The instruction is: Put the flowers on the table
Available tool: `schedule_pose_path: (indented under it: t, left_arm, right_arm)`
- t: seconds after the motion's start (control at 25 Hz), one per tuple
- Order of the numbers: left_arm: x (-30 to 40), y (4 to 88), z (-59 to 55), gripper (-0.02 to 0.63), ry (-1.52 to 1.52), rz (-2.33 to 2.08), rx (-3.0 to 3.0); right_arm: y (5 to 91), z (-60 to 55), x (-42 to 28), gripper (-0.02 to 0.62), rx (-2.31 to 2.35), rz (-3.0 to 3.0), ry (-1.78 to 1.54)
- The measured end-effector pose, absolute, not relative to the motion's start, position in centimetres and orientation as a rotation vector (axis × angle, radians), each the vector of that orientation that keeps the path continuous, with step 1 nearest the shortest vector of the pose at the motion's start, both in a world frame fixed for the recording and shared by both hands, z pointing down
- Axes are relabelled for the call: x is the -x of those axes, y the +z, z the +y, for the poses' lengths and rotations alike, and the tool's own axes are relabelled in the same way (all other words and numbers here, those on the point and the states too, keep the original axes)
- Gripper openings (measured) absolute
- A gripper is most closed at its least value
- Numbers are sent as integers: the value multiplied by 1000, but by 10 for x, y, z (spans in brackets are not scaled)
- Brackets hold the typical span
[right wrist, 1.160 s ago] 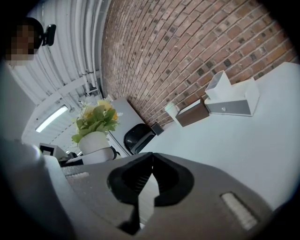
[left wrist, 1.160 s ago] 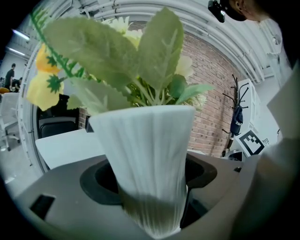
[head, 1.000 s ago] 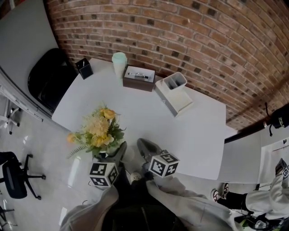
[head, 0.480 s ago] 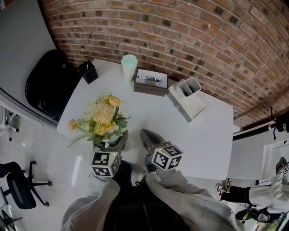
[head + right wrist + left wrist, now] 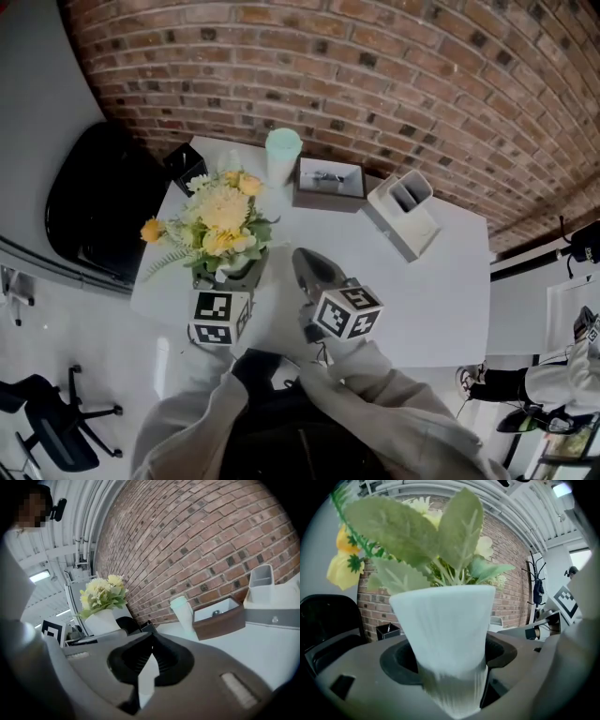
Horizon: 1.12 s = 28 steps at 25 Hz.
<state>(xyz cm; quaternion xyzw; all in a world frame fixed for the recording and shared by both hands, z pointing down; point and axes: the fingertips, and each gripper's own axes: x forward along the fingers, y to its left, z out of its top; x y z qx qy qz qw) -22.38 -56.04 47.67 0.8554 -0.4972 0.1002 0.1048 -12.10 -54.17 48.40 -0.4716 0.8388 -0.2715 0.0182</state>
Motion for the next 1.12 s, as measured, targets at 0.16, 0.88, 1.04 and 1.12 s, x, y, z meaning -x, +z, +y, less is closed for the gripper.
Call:
schedule_pose_path:
  t: [0.16, 0.88, 1.04, 1.12]
  left_arm:
    - [239, 478, -599, 373, 316, -1458, -2560]
    - [239, 513, -705, 373, 383, -1450, -2640]
    - [234, 517, -715, 373, 416, -1473, -2677]
    - [232, 520, -719, 374, 426, -1490, -2689]
  right_arm:
    - [479, -570, 138, 0, 1496, 2603, -799]
    - [490, -632, 154, 0, 1651, 2565, -731]
    - [495, -637, 150, 0, 1661, 2560, -741]
    - [494, -638, 146, 0, 1682, 2544, -733]
